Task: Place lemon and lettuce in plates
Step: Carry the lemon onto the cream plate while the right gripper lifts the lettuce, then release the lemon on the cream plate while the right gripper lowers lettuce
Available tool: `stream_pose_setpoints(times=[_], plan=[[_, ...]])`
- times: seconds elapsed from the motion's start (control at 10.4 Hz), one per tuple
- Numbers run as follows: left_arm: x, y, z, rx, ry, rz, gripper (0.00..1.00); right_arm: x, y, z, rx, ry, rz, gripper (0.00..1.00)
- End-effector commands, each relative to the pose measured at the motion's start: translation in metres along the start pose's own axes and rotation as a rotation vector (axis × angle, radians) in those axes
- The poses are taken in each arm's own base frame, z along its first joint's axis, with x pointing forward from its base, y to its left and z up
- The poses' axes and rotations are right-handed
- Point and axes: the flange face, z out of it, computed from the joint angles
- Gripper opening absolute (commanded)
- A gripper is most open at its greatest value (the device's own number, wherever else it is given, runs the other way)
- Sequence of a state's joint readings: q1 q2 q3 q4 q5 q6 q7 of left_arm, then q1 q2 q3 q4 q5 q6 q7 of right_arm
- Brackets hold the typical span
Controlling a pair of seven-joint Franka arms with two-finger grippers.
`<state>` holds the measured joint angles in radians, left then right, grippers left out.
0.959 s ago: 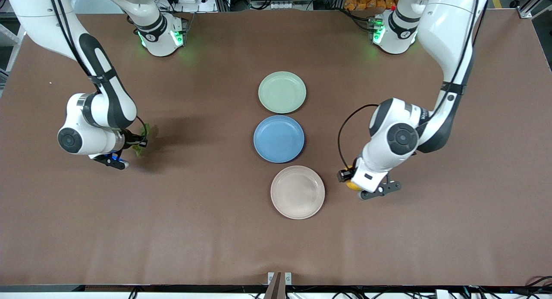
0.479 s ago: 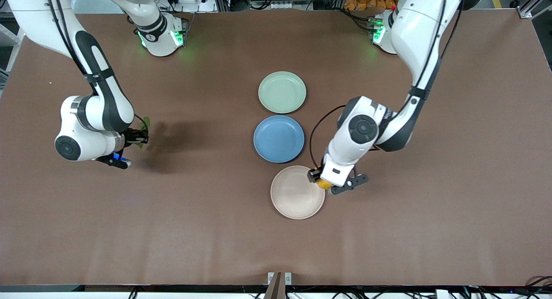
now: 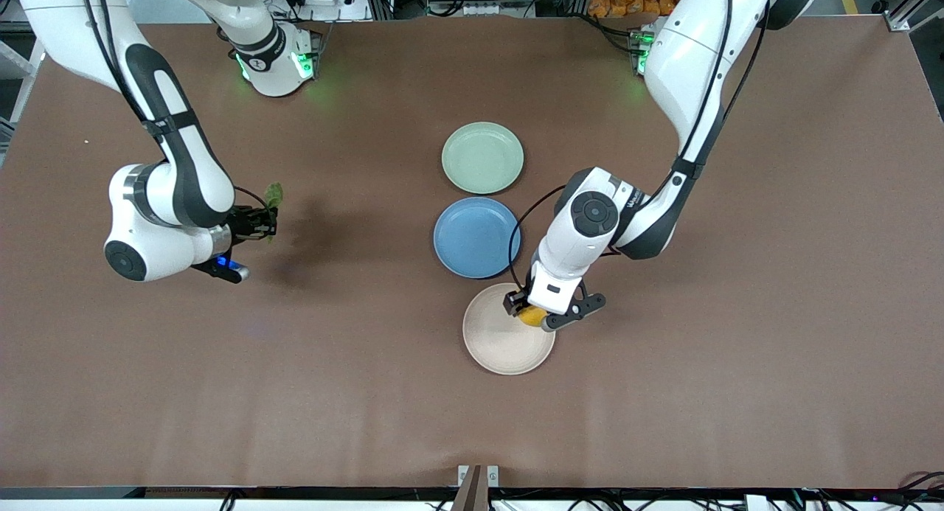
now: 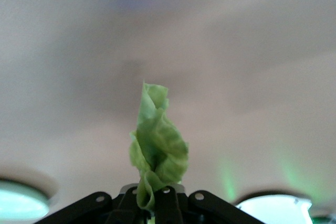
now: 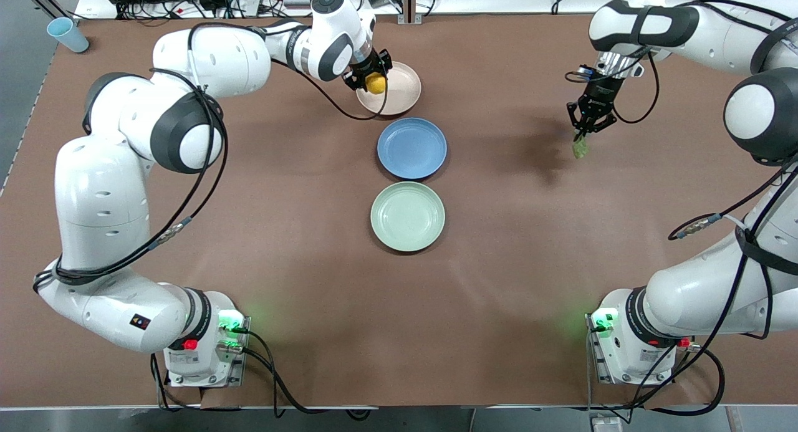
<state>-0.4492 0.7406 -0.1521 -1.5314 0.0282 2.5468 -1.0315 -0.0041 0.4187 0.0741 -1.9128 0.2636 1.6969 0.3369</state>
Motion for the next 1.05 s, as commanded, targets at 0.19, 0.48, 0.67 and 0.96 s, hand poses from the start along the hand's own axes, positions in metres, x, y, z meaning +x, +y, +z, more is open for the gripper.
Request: stream_pose_setpoints(times=[0.19, 0.48, 0.67, 0.96], plan=[[-0.006, 0.009, 0.016, -0.024, 0.088, -0.037, 0.99, -0.081, -0.137, 0.018, -0.098, 0.049, 0.121, 0.00], [0.002, 0.005, 0.010, -0.014, 0.111, -0.041, 1.00, -0.118, -0.184, 0.046, -0.155, 0.069, 0.095, 0.00], [0.032, -0.016, 0.007, 0.003, 0.124, -0.085, 1.00, -0.149, -0.215, 0.070, -0.175, 0.065, 0.117, 0.00], [0.048, -0.028, 0.006, 0.013, 0.129, -0.103, 1.00, -0.179, -0.251, 0.090, -0.169, 0.119, 0.116, 0.00]])
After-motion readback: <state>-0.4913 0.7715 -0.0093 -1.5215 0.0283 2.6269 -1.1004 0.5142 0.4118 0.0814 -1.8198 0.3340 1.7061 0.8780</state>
